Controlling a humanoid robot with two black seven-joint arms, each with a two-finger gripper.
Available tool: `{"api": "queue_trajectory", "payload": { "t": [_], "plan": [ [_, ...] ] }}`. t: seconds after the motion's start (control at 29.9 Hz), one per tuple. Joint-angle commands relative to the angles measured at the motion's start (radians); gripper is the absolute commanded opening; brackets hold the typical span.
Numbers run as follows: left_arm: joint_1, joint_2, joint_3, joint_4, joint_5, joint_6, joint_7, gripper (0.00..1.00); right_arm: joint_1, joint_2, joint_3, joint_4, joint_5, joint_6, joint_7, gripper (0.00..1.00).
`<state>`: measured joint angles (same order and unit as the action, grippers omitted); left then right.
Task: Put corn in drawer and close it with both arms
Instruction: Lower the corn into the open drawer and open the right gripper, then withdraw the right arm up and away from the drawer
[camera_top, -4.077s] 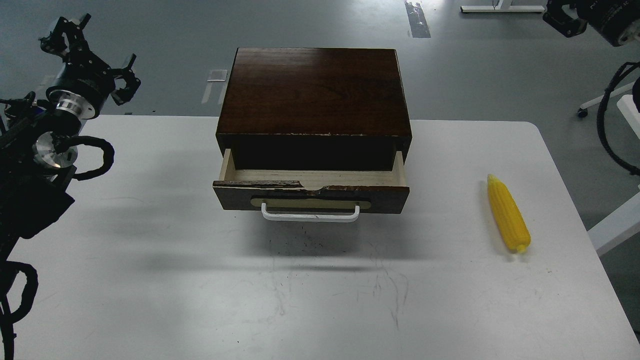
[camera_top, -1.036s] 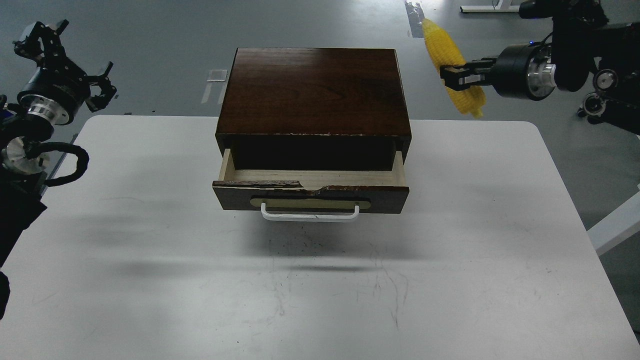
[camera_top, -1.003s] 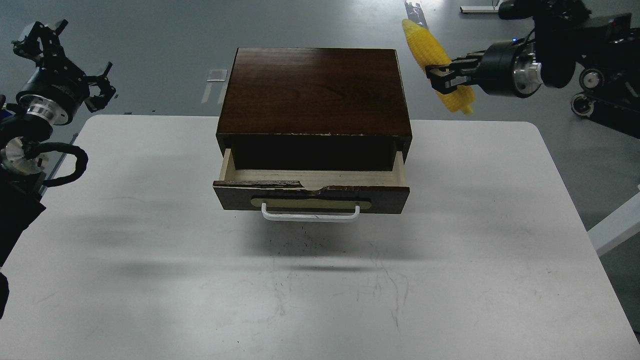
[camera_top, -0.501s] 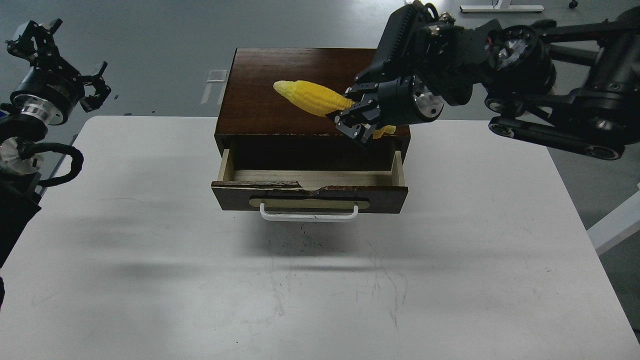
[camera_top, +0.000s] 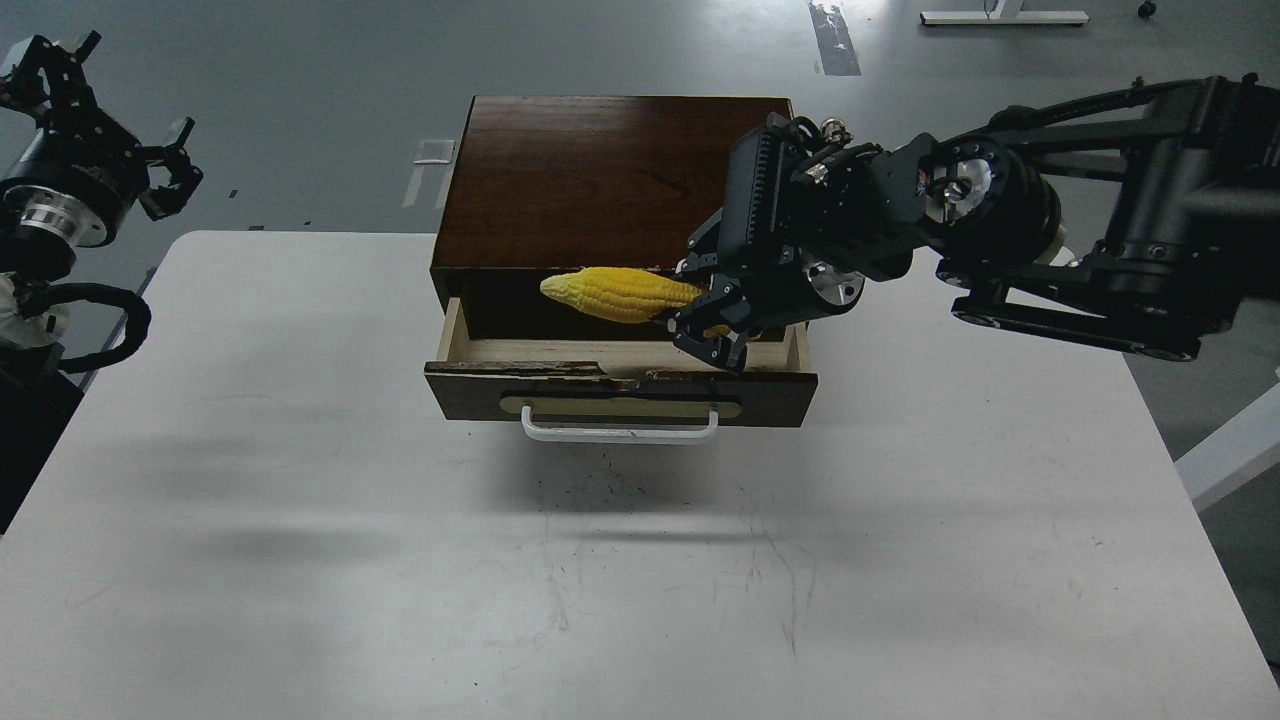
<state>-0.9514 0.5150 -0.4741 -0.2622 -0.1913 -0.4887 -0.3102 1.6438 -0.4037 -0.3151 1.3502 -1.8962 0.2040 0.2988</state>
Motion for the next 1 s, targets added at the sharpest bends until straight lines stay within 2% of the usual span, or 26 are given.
{"api": "queue_trajectory", "payload": {
  "t": [0.0, 0.03, 0.2, 0.4, 0.57, 0.6, 0.67, 0.7, 0.84, 0.9, 0.97],
  "plan": [
    [0.003, 0.003, 0.0, 0.006, 0.0, 0.0, -0.001, 0.98, -0.004, 0.0, 0.002, -0.002, -0.004, 0.0, 0.0, 0.5],
    [0.005, 0.007, 0.0, 0.006, 0.0, 0.0, -0.001, 0.98, -0.004, 0.0, 0.002, -0.003, -0.003, 0.0, -0.001, 0.54],
    [0.006, 0.005, -0.001, 0.006, 0.0, 0.0, -0.001, 0.98, -0.006, 0.0, 0.002, -0.006, -0.003, 0.0, -0.001, 0.61],
    [-0.012, 0.01, -0.008, 0.001, -0.003, 0.0, 0.0, 0.98, -0.006, 0.002, 0.004, -0.028, 0.005, 0.0, -0.001, 0.65],
    [-0.032, 0.039, -0.008, 0.0, -0.003, 0.0, 0.01, 0.98, -0.004, -0.001, 0.03, -0.036, 0.02, -0.002, -0.001, 0.74],
    [-0.033, 0.04, -0.006, 0.0, -0.003, 0.0, 0.01, 0.98, -0.004, -0.006, 0.06, -0.046, 0.038, -0.003, -0.001, 0.78],
    [-0.033, 0.046, -0.005, -0.002, -0.002, 0.0, 0.003, 0.98, -0.012, -0.009, 0.134, -0.077, 0.123, -0.003, -0.001, 0.88],
    [-0.033, 0.054, -0.003, -0.002, 0.0, 0.0, 0.003, 0.98, -0.022, -0.009, 0.181, -0.103, 0.205, -0.003, -0.001, 0.96],
    [-0.035, 0.059, -0.001, -0.003, 0.004, 0.0, -0.003, 0.96, -0.032, -0.011, 0.275, -0.163, 0.446, 0.002, -0.006, 0.99],
    [-0.043, 0.053, -0.001, -0.003, 0.016, 0.0, -0.004, 0.88, -0.032, -0.038, 0.306, -0.216, 0.636, 0.003, -0.01, 0.99],
    [-0.062, 0.048, -0.001, -0.003, 0.045, 0.0, -0.004, 0.85, -0.032, -0.065, 0.312, -0.217, 0.726, 0.003, -0.01, 0.99]
  ]
}}
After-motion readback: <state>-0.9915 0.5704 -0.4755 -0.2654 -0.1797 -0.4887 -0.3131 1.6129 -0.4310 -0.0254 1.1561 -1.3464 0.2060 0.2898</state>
